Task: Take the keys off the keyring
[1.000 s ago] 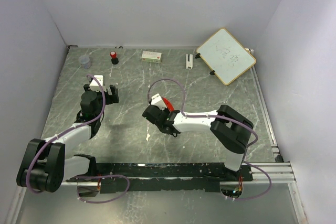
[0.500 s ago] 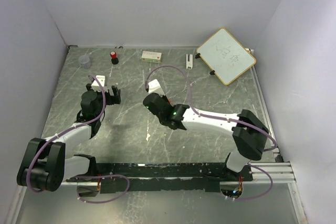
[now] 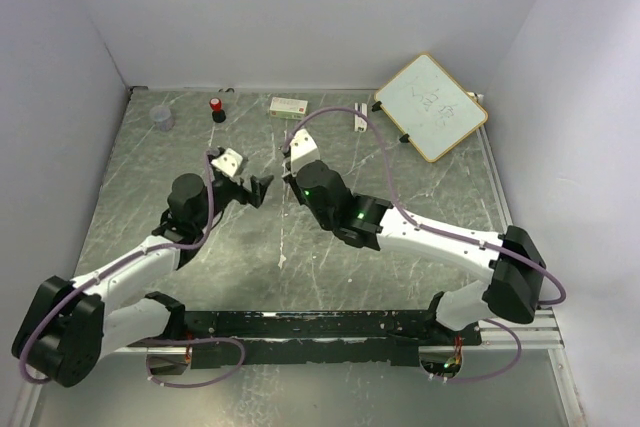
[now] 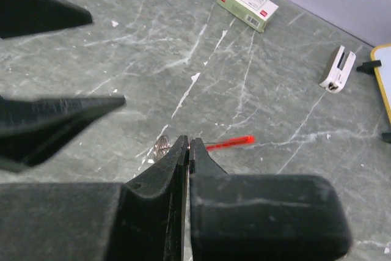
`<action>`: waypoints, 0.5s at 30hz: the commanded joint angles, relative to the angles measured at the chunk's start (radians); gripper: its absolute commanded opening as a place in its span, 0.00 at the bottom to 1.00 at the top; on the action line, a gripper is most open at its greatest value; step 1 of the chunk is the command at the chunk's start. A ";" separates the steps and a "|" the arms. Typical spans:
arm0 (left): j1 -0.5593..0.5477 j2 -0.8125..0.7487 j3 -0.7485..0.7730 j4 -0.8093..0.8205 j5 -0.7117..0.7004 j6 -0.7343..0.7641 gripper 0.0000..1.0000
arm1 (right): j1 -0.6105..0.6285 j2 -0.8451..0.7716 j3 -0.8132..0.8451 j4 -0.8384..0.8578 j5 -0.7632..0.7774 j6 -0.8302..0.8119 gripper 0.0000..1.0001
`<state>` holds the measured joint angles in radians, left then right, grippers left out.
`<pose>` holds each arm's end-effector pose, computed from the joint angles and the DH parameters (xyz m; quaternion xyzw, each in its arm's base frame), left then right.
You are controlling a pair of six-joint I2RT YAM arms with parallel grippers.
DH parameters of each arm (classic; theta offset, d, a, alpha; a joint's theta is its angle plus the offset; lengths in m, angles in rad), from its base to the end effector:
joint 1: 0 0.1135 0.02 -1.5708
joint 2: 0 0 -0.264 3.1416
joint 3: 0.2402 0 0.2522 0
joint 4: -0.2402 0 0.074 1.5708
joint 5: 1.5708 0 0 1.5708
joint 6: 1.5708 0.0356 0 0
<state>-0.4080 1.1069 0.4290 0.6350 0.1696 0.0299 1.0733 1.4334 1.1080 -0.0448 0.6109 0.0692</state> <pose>0.2173 -0.1005 0.2380 0.2135 0.6896 -0.1896 0.6655 0.1761 0.2814 0.3162 -0.2298 0.7716 0.0825 0.5874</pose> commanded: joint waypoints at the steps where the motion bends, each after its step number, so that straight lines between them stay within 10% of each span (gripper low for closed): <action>1: -0.104 -0.061 0.031 -0.010 0.025 0.040 0.95 | 0.007 -0.042 -0.008 0.062 -0.024 -0.038 0.00; 15: -0.214 -0.058 -0.014 0.124 0.047 0.015 0.95 | 0.013 -0.100 -0.066 0.088 -0.035 -0.030 0.00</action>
<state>-0.5766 1.0428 0.4274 0.6922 0.1761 0.0456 1.0794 1.3617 1.0523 -0.0044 0.5823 0.0460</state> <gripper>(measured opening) 0.949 0.009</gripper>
